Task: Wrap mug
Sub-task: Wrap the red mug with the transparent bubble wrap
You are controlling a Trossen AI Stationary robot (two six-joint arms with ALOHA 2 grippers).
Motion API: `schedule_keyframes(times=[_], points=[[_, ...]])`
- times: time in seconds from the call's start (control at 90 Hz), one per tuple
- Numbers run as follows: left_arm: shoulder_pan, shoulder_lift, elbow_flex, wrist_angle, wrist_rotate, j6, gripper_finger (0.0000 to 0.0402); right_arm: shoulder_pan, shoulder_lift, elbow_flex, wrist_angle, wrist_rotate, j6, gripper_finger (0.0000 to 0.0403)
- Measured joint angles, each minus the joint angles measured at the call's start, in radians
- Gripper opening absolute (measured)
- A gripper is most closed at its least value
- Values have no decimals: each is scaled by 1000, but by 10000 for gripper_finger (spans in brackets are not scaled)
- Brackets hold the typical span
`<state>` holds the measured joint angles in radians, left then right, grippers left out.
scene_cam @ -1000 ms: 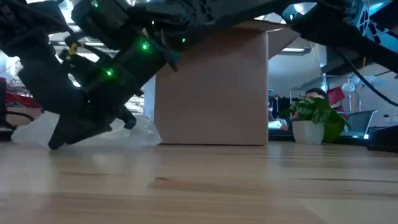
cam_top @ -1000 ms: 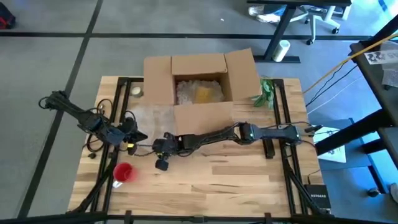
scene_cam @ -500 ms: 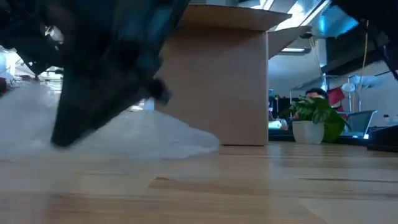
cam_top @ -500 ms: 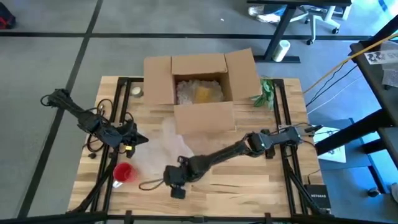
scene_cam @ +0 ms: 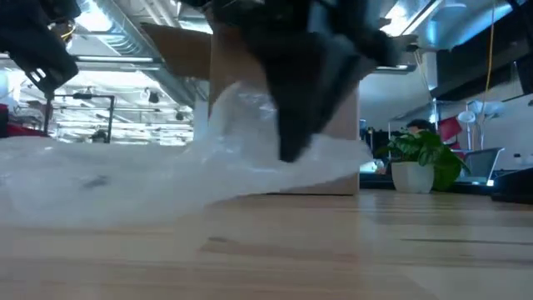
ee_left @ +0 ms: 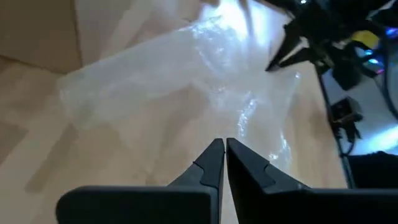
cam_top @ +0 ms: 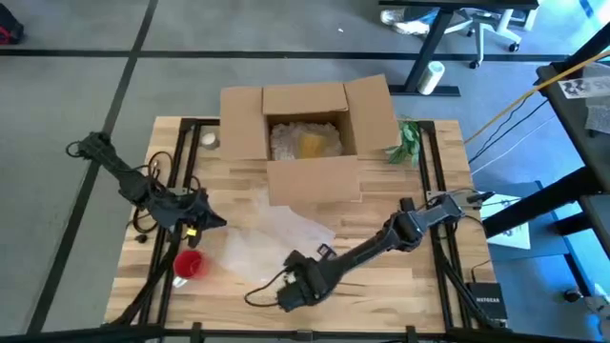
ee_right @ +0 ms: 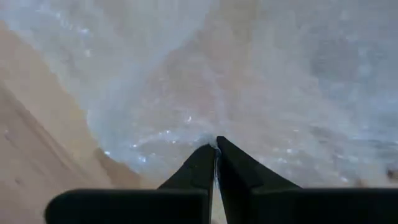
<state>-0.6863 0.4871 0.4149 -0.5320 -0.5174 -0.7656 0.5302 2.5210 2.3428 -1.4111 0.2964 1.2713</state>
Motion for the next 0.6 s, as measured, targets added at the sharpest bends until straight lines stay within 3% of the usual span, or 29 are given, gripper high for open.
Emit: schedule_keyframes(times=[0.2,0.456,0.6], points=[[-44,19,0,0,-2,-38,0,101,0,-2,-135,-1,274,0],[-92,59,0,15,-3,-71,0,223,10,-2,-96,82,700,0],[-122,79,0,64,-3,-66,0,224,21,-2,69,171,678,0]])
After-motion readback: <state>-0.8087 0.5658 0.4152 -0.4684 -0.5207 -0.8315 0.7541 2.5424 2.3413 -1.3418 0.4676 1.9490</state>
